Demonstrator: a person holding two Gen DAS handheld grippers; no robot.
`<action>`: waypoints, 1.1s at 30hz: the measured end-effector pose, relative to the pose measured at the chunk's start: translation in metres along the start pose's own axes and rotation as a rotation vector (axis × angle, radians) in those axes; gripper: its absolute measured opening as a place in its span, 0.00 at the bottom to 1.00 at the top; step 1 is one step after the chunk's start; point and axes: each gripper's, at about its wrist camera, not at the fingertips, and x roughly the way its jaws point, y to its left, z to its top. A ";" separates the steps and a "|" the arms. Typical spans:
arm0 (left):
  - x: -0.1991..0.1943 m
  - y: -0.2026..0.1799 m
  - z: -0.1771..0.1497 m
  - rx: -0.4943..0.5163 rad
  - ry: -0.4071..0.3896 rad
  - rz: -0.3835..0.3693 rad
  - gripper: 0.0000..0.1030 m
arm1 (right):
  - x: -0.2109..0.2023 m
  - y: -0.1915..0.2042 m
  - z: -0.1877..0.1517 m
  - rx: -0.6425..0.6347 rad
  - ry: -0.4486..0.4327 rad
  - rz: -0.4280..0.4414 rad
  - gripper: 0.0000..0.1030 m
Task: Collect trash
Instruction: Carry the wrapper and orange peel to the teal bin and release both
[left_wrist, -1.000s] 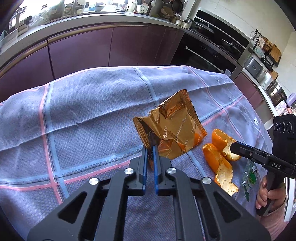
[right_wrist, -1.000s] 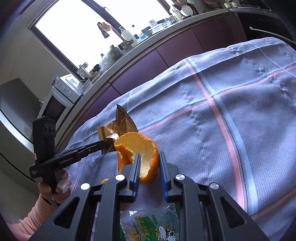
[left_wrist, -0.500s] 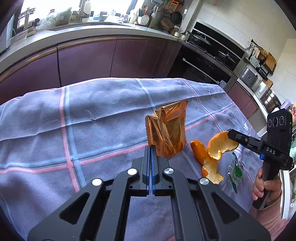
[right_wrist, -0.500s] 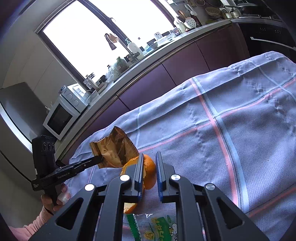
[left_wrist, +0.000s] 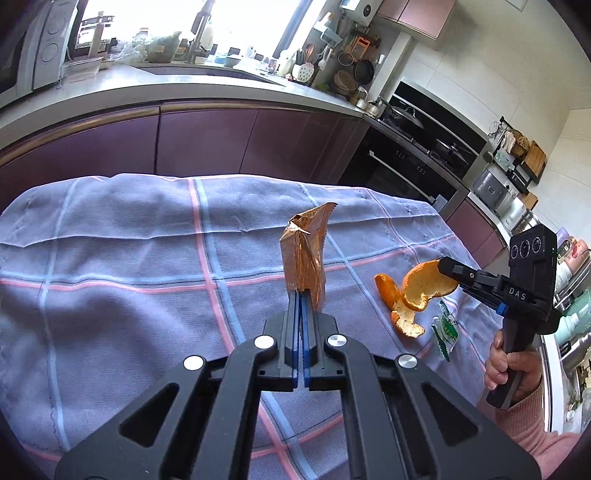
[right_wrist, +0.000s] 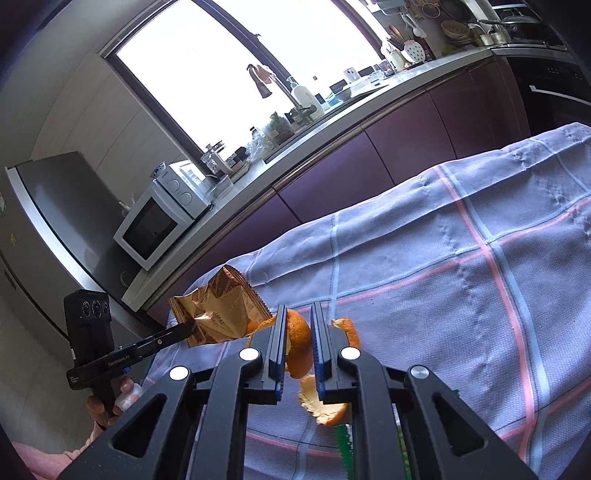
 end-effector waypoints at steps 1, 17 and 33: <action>-0.007 0.004 -0.002 -0.005 -0.008 -0.001 0.02 | 0.003 0.006 -0.001 -0.008 0.006 0.012 0.11; -0.139 0.081 -0.055 -0.128 -0.165 0.125 0.02 | 0.087 0.118 -0.019 -0.149 0.171 0.224 0.11; -0.263 0.151 -0.103 -0.292 -0.312 0.340 0.02 | 0.189 0.251 -0.052 -0.306 0.398 0.439 0.11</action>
